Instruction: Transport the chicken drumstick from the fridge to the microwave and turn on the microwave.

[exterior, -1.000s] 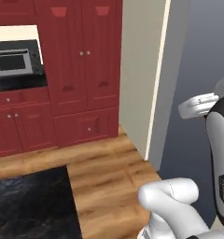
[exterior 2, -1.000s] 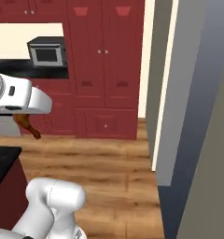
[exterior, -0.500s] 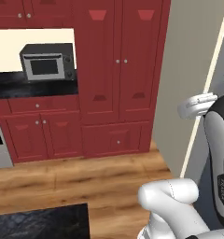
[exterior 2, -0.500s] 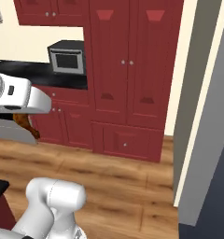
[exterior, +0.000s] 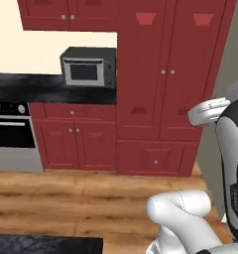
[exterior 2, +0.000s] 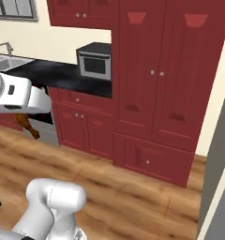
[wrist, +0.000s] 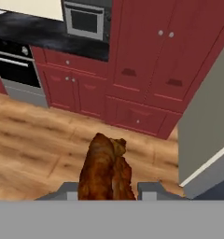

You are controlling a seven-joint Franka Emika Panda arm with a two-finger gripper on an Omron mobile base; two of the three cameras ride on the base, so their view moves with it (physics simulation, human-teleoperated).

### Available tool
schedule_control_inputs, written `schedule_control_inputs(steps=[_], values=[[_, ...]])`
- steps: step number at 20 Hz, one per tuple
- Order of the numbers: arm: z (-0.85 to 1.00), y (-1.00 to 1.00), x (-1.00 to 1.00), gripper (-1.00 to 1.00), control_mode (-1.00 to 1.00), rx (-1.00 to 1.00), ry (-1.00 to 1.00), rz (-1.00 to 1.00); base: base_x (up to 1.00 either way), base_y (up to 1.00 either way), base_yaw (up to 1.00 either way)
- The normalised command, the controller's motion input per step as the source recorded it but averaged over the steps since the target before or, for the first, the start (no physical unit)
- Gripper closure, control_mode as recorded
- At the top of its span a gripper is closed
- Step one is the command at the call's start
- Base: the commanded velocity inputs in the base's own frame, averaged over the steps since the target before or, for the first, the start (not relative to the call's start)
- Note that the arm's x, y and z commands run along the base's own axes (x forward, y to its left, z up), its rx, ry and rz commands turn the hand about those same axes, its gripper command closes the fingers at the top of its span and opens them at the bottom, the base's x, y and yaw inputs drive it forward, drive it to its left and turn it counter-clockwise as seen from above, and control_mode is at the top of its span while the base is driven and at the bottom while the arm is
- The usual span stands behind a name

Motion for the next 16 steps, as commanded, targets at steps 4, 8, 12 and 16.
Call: schedule_control_inputs(steps=[4, 8, 12, 16], values=[[0.00, 0.00, 0.00, 1.00, 1.00, 0.00, 0.00, 0.00, 0.20, -0.01, 0.53], [0.00, 0.00, 0.00, 1.00, 1.00, 0.00, 0.00, 0.00, 0.19, -0.06, 0.63], [0.00, 0.00, 0.00, 1.00, 1.00, 0.00, 0.00, 0.00, 0.42, -0.16, 0.63], [0.00, 0.00, 0.00, 1.00, 1.00, 0.00, 0.00, 0.00, 0.68, -0.32, 0.60]])
